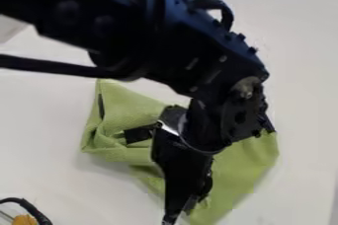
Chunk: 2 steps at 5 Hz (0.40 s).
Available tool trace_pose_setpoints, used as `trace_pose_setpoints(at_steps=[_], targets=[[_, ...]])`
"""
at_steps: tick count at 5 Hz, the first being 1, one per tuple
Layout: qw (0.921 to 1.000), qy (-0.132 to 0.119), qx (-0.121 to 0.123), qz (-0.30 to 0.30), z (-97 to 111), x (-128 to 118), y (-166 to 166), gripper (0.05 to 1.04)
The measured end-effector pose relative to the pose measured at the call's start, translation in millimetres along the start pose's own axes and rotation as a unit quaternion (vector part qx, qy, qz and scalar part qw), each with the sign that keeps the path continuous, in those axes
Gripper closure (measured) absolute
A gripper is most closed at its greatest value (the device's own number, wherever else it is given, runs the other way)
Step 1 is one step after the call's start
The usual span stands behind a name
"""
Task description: Unfold the cloth from top right to bottom left
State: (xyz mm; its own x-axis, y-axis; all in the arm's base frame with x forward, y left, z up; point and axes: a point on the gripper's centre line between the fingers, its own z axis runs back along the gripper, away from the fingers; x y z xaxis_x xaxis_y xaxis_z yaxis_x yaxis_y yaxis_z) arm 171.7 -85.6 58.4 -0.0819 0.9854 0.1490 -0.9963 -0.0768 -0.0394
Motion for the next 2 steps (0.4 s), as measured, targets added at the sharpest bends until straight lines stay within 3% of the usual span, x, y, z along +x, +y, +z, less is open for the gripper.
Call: trace_pose_setpoints(at_steps=[1, 2], targets=[[0.9999, -0.007, 0.005, -0.006, 8.9, 3.8, 1.8, 0.332], [0.998, -0.013, 0.007, -0.062, 23.1, 8.3, 0.6, 0.09]])
